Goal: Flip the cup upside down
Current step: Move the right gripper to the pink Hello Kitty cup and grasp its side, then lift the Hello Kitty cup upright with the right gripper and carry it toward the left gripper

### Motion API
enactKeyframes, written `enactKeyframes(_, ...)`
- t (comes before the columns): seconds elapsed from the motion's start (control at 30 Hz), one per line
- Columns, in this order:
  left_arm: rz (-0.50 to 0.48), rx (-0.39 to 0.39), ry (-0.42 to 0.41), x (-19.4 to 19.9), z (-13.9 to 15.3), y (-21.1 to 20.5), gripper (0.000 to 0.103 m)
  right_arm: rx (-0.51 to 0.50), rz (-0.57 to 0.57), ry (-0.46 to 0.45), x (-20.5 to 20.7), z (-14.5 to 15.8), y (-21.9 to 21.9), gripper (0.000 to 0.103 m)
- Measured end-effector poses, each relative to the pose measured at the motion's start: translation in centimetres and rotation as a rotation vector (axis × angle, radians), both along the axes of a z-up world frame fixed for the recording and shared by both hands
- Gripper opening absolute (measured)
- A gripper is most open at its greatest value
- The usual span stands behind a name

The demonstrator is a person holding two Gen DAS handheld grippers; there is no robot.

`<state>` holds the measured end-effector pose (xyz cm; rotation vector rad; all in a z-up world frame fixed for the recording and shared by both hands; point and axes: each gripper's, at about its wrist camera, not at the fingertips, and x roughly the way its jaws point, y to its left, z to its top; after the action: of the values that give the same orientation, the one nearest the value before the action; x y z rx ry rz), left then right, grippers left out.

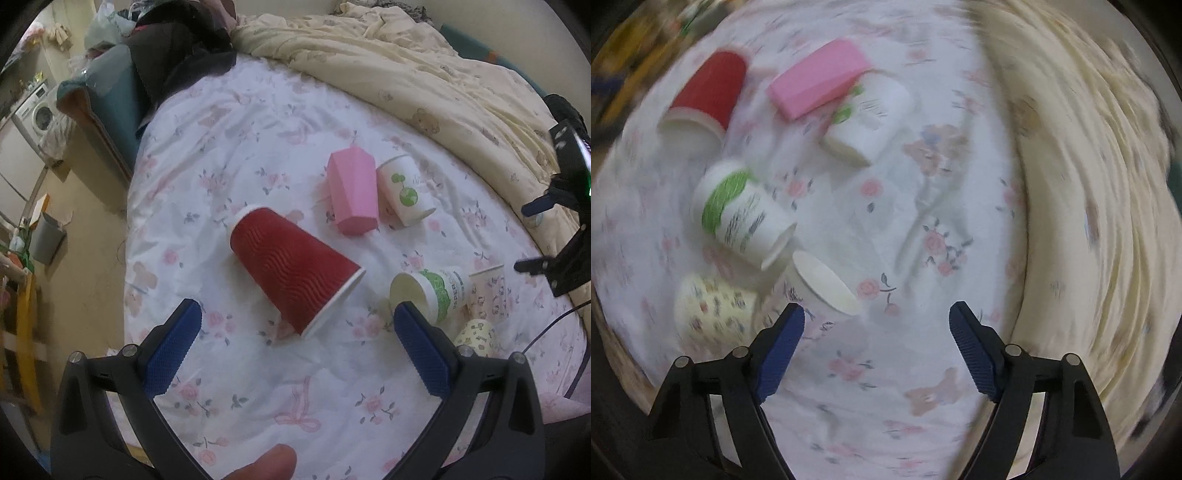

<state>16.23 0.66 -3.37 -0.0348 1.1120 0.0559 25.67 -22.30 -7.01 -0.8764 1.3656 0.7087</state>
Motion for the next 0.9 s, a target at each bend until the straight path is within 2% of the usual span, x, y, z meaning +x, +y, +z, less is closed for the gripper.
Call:
enactKeyframes(0.07,0.004,0.003,-0.002,0.2,0.1,0.2,0.103,-0.035,0.022,0.068,0.2,-1.2,0.6,0.082)
enactKeyframes(0.13,0.007,0.002,0.001,0.4,0.1,0.4,0.103,-0.045,-0.028,0.139,0.8,-2.4,0.9,0.082)
enactKeyframes(0.23,0.011,0.000,0.005,0.4,0.2,0.5,0.103,-0.045,-0.203,0.248,2.0,-3.9,0.5,0.083)
enactKeyframes(0.27,0.012,-0.005,0.007,0.4,0.2,0.5,0.103,-0.021,-0.316,0.273,2.7,-4.3,-0.3,0.084)
enactKeyframes(0.37,0.013,-0.032,0.012,0.4,0.4,0.6,0.103,0.076,-0.505,0.342,3.2,-5.3,-2.0,0.084)
enactKeyframes(0.47,0.008,-0.047,0.003,0.3,0.9,0.4,0.103,0.150,-0.635,0.397,3.1,-7.0,-3.1,0.084)
enactKeyframes(0.6,-0.007,-0.041,-0.014,-0.1,1.3,0.0,0.103,0.189,-0.732,0.407,2.5,-9.0,-3.7,0.080)
enactKeyframes(0.67,-0.009,-0.039,-0.015,-0.2,1.3,0.0,0.103,0.199,-0.753,0.388,2.2,-9.3,-3.9,0.065)
enactKeyframes(0.77,-0.006,-0.039,-0.016,-0.4,1.4,0.1,0.103,0.238,-0.775,0.349,1.6,-8.4,-4.7,0.064)
enactKeyframes(0.9,-0.006,-0.032,-0.025,-0.6,1.5,0.0,0.103,0.273,-0.788,0.271,0.2,-5.4,-6.5,0.064)
